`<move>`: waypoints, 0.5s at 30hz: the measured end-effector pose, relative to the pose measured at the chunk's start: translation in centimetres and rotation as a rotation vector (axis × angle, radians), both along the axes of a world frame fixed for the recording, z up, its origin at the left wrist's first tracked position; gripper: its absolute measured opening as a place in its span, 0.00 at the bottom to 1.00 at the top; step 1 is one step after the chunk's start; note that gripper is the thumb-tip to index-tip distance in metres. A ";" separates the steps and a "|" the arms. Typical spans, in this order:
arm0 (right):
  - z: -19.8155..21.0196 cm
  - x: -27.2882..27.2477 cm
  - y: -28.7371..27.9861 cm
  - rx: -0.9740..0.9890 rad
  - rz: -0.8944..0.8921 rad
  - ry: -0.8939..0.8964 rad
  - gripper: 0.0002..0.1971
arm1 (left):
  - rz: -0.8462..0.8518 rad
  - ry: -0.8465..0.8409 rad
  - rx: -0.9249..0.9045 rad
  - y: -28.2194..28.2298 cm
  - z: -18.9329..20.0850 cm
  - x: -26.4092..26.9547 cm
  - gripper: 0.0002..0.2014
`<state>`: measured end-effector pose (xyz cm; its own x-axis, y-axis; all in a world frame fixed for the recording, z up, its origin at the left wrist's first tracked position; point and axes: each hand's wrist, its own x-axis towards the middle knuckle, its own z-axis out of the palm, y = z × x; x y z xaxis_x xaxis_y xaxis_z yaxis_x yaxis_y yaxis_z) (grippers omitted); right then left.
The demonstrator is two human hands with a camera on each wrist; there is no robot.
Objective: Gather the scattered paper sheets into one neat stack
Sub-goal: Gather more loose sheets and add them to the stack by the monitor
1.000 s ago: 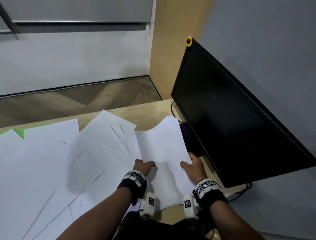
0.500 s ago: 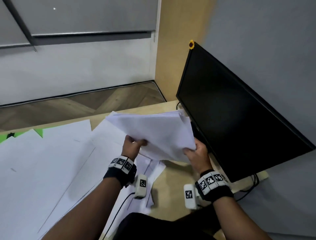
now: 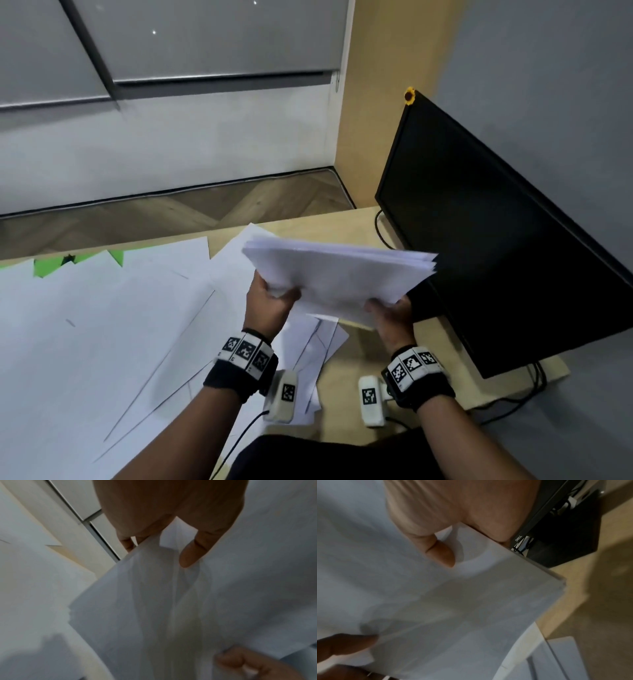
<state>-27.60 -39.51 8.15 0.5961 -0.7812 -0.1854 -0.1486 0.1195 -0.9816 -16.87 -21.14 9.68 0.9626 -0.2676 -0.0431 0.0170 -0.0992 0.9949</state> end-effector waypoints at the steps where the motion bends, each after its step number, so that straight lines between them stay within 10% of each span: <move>1: -0.5 0.1 0.1 -0.021 0.001 0.035 0.27 | -0.004 0.003 0.034 0.4 -0.7 -0.2 0.29; 5: -0.6 0.7 0.8 -0.063 -0.041 0.012 0.36 | 0.001 0.010 0.078 0.7 -1.8 -0.9 0.28; 15: 3.3 1.5 0.1 -0.045 -0.052 -0.158 0.22 | 0.015 -0.122 -0.086 -0.8 3.1 0.2 0.16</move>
